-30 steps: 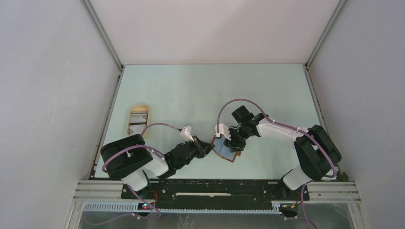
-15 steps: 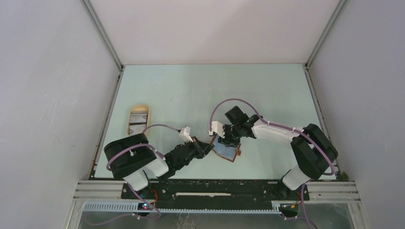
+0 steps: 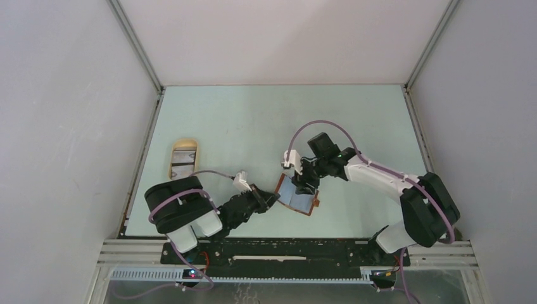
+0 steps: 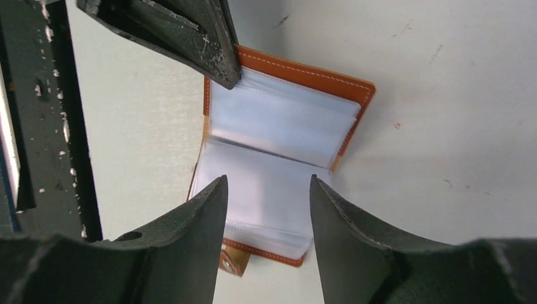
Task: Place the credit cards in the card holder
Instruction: Open the card holder at the center of the board.
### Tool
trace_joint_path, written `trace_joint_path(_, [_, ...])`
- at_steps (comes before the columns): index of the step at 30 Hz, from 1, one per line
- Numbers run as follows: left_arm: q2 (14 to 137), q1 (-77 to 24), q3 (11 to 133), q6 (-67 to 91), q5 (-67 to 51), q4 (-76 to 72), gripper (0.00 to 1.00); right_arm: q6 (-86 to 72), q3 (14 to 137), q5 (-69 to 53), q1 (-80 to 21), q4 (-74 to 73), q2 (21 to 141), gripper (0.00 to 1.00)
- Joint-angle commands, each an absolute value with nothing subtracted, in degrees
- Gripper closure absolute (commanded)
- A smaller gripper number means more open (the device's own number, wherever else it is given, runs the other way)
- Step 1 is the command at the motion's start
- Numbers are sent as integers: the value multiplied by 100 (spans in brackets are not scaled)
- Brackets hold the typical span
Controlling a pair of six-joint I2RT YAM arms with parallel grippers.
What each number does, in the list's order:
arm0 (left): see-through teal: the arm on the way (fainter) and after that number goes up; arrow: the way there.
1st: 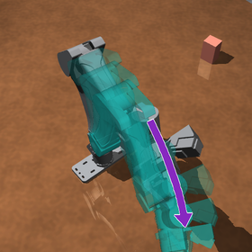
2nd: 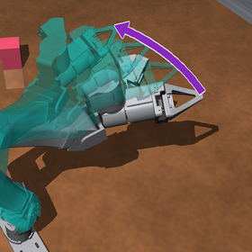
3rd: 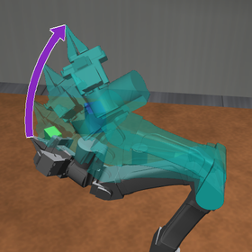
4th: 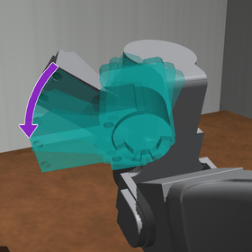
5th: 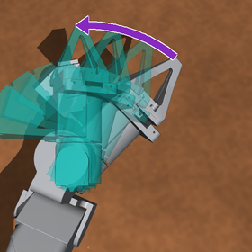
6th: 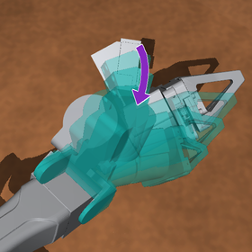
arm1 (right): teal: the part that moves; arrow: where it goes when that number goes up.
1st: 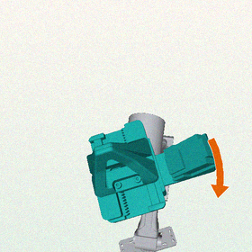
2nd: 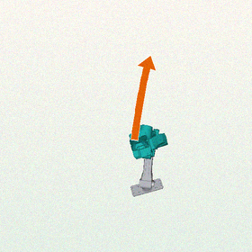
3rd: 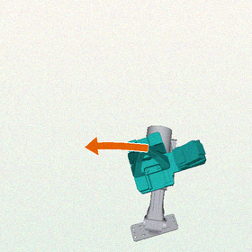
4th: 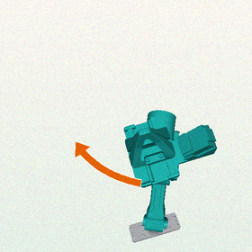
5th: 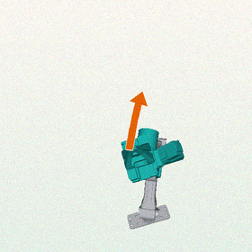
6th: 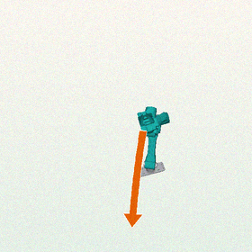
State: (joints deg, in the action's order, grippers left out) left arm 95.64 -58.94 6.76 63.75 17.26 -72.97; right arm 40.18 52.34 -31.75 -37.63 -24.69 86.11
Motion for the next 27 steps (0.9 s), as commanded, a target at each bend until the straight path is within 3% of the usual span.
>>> trace_joint_path(1, [9781, -5941, 525, 6577, 1924, -7733, 100, 4394, 5451, -3827, -3408, -2908, 8289, 41])
trace_joint_path(10, [9999, -5941, 483, 6667, 1910, -7993, 100, 5407, 5662, -3600, -2983, -3984, 8613, 44])
trace_joint_path(27, [10052, -5941, 500, 6615, 1854, -7984, 99, 4775, 5668, -2162, -3580, -3240, 9364, 48])
